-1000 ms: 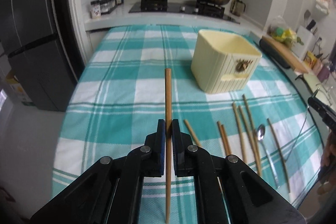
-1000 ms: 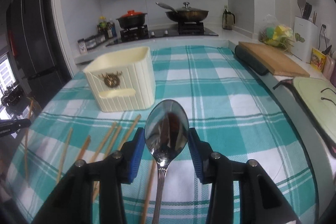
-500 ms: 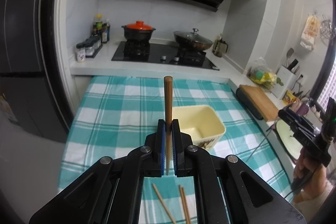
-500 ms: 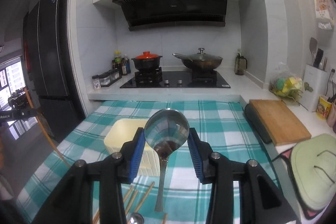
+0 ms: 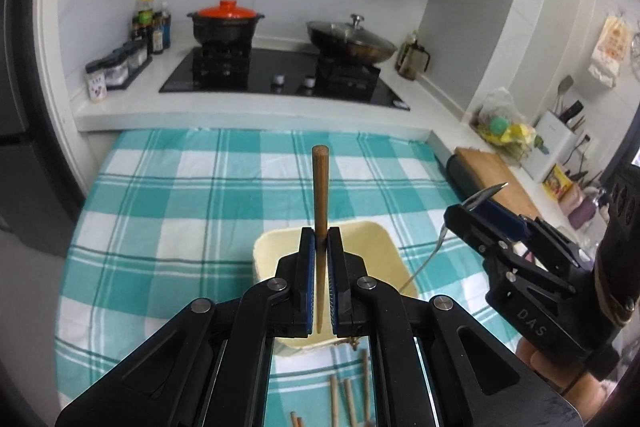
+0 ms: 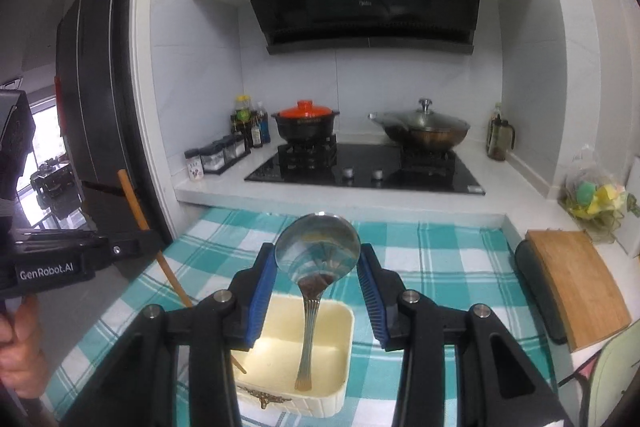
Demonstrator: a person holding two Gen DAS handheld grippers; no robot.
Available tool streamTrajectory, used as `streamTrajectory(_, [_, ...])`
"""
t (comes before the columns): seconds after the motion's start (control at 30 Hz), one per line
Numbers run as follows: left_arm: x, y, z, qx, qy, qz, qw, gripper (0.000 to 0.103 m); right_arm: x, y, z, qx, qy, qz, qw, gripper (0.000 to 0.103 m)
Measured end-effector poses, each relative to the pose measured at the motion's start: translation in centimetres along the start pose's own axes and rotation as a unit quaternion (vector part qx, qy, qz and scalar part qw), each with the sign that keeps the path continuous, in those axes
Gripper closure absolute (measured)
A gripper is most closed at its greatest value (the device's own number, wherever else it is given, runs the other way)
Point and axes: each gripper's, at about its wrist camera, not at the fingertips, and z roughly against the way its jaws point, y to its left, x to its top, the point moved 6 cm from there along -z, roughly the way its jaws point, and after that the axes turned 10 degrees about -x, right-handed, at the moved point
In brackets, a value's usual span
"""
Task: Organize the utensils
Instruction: 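Lift the chopstick with left tool while right tool carries the spoon to the cream holder, then open both tools to drop chopstick and spoon into the cream holder, then move both tools back over the remaining chopsticks on the cloth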
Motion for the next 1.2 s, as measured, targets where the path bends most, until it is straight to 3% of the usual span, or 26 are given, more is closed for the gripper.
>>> streamTrajectory(0.2, [-2.5,1.3,-4.8,0.018,0.047,0.007,0.9987,0.099,-4.9,-0.5,-6.9,0.002,0.102,-0.017,0.995,0.061])
streamTrajectory(0.37, [-2.8,1.7,-6.0,0.044,0.053,-0.001,0.9976,0.097,-7.1,-0.9,-9.7,-0.003,0.137,-0.024,0.990,0.060])
streamTrajectory(0.43, [-3.1,1.7,-5.3,0.037,0.050,0.006,0.9980,0.079,-7.3,-1.2,-10.0,-0.011,0.143,-0.030,0.989,0.059])
streamTrajectory(0.47, [-3.2,1.8,-4.7,0.038,0.046,0.005,0.9982,0.072,-7.3,-1.3,-9.8,-0.019,0.144,-0.031,0.989,0.051])
streamTrajectory(0.53, [-3.6,1.8,-2.8,0.045,0.035,-0.009,0.9983,0.053,-6.9,-1.4,-8.7,-0.022,0.134,-0.030,0.990,0.049])
streamTrajectory(0.63, [-5.7,2.0,1.1,0.056,0.035,-0.042,0.9969,0.040,-6.1,-1.7,-5.7,-0.010,0.116,-0.019,0.993,0.049])
streamTrajectory(0.73, [-9.7,3.1,5.0,0.081,0.060,-0.068,0.9925,0.028,-6.9,-2.1,-1.2,-0.005,0.103,0.004,0.995,0.048])
streamTrajectory(0.83, [-14.9,4.6,8.4,0.104,0.091,-0.078,0.9873,0.025,-9.7,-2.8,3.2,-0.001,0.112,0.030,0.993,0.044])
streamTrajectory(0.93, [-20.7,5.5,10.8,0.107,0.111,-0.057,0.9863,0.024,-14.0,-3.5,7.0,-0.004,0.135,0.051,0.989,0.043])
streamTrajectory(1.07, [-27.3,4.7,12.5,0.104,0.095,-0.023,0.9898,0.023,-20.4,-4.1,11.3,-0.025,0.151,0.068,0.986,0.043])
streamTrajectory(1.2, [-31.9,2.5,12.5,0.090,0.074,0.012,0.9931,0.021,-26.1,-4.3,14.6,-0.062,0.154,0.059,0.984,0.043])
